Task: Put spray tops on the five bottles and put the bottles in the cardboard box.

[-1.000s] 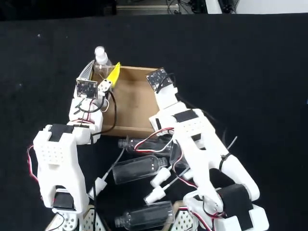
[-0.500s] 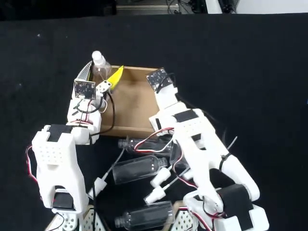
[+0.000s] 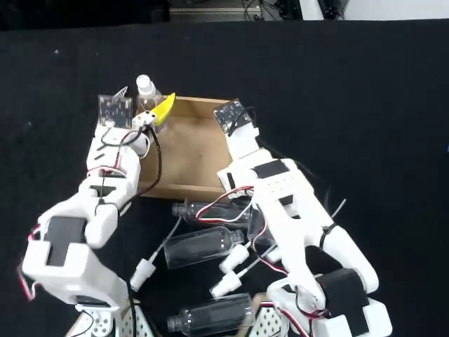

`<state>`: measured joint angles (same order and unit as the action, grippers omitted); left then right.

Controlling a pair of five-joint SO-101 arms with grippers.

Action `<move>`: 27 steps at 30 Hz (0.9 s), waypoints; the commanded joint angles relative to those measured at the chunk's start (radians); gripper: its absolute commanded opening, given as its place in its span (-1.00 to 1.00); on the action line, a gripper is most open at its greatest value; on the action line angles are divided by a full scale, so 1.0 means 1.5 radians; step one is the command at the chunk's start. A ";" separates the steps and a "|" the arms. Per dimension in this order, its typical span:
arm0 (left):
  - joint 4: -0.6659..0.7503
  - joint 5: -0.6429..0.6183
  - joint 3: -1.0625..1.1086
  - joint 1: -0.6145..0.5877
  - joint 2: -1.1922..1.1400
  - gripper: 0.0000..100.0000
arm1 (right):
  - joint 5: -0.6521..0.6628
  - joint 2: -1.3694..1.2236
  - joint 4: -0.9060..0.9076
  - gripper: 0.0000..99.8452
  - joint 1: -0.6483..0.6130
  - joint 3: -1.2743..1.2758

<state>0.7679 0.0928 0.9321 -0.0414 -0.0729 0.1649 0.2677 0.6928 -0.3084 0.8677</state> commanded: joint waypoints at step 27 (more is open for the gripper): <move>-1.088 0.004 -0.006 -0.105 0.699 -0.30 | -0.033 0.228 0.139 -0.81 0.179 -0.060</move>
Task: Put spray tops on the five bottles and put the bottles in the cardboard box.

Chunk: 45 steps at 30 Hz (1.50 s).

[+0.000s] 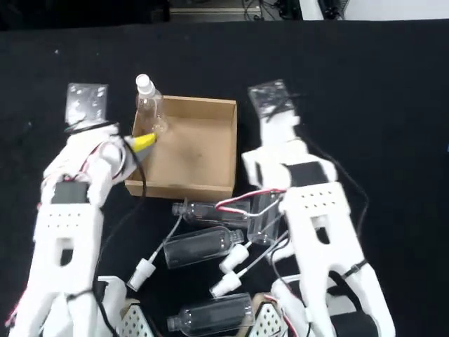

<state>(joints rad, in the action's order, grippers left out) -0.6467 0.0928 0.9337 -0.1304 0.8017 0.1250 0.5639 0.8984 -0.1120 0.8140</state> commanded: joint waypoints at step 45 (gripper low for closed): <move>-0.291 0.261 0.150 0.435 0.036 -0.29 | -0.006 0.030 0.014 -0.72 0.091 -0.004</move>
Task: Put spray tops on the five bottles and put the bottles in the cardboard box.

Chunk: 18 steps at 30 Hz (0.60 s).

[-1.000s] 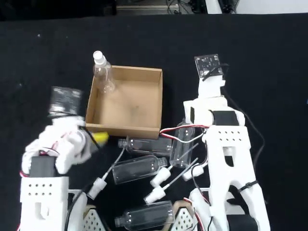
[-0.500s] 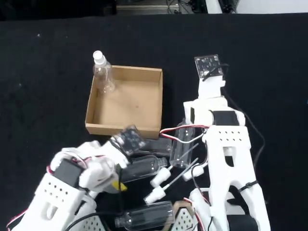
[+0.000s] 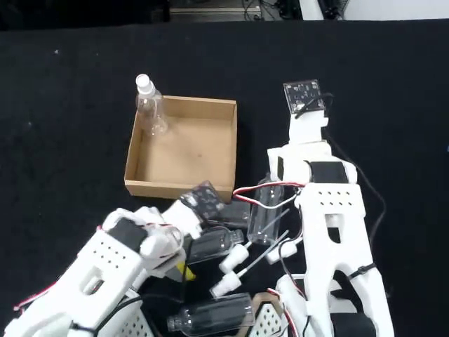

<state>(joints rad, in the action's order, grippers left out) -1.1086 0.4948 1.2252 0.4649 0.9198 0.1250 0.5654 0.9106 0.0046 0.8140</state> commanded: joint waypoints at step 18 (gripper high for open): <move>0.062 -0.048 -0.027 0.112 -0.053 -0.61 | -0.006 0.029 0.003 -0.72 0.016 -0.005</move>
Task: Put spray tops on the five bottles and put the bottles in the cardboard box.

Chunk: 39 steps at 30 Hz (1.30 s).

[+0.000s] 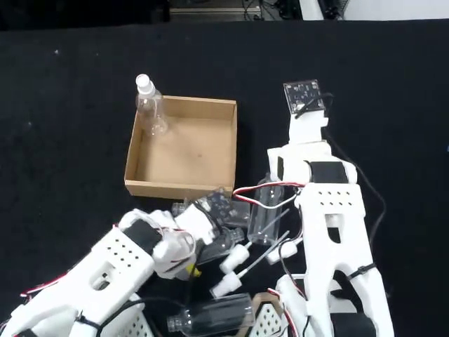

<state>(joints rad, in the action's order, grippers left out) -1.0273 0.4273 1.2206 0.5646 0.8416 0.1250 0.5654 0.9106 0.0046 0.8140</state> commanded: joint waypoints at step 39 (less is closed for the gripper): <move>-0.247 0.567 -0.299 -0.948 -0.002 -0.65 | -0.006 0.029 0.002 -0.72 0.013 -0.005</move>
<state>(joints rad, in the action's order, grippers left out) -1.5934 1.3479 0.7234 -0.6107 0.8416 0.1250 0.5654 0.9106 0.0046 0.8140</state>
